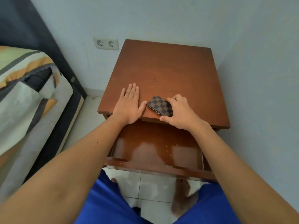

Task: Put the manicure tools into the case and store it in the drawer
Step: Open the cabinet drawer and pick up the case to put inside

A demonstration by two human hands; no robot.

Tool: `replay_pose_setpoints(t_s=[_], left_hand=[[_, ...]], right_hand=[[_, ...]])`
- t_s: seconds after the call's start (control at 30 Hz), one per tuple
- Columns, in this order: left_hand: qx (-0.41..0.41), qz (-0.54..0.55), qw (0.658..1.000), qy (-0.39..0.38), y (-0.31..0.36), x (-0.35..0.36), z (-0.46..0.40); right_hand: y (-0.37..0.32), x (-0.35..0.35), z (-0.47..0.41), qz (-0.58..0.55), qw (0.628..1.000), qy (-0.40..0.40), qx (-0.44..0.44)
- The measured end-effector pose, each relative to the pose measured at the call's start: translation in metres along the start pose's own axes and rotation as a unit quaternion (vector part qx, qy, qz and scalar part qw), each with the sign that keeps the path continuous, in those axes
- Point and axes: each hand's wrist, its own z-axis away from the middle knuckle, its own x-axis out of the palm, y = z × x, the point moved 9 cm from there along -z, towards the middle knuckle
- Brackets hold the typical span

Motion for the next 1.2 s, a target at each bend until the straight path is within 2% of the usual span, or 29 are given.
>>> replay_pose_setpoints(t_s=[0.13,0.27,0.37,0.5,0.77,0.93,1.03,1.13,1.2], left_hand=[[0.006,-0.005,1.0,0.0,0.0,-0.001,-0.001],[0.01,-0.01,1.0,0.002,0.0,0.001,0.0],[0.011,-0.014,1.0,0.003,0.0,0.002,-0.001],[0.007,-0.018,1.0,0.003,0.0,0.002,0.0],[0.012,-0.016,1.0,0.008,0.001,0.001,0.001],[0.008,-0.016,1.0,0.009,0.0,0.001,0.001],[0.004,-0.017,1.0,0.009,0.001,0.001,0.001],[0.001,-0.02,1.0,0.01,0.001,0.0,0.002],[0.002,-0.019,1.0,0.01,0.002,0.0,0.002]], right_hand=[[-0.002,0.0,0.007,-0.021,1.0,0.002,-0.015],[-0.014,0.006,0.044,-0.047,0.993,0.008,-0.109],[-0.013,0.034,0.075,-0.071,0.986,-0.033,-0.148],[0.01,0.091,0.067,-0.017,0.987,-0.11,-0.115],[0.025,0.159,0.029,0.018,0.978,-0.192,-0.075],[0.028,0.161,0.032,0.021,0.979,-0.185,-0.08],[0.023,0.137,0.039,0.001,0.986,-0.152,-0.072],[0.006,0.088,0.061,-0.073,0.99,-0.085,-0.09],[-0.01,0.064,0.086,-0.118,0.984,-0.078,-0.112]])
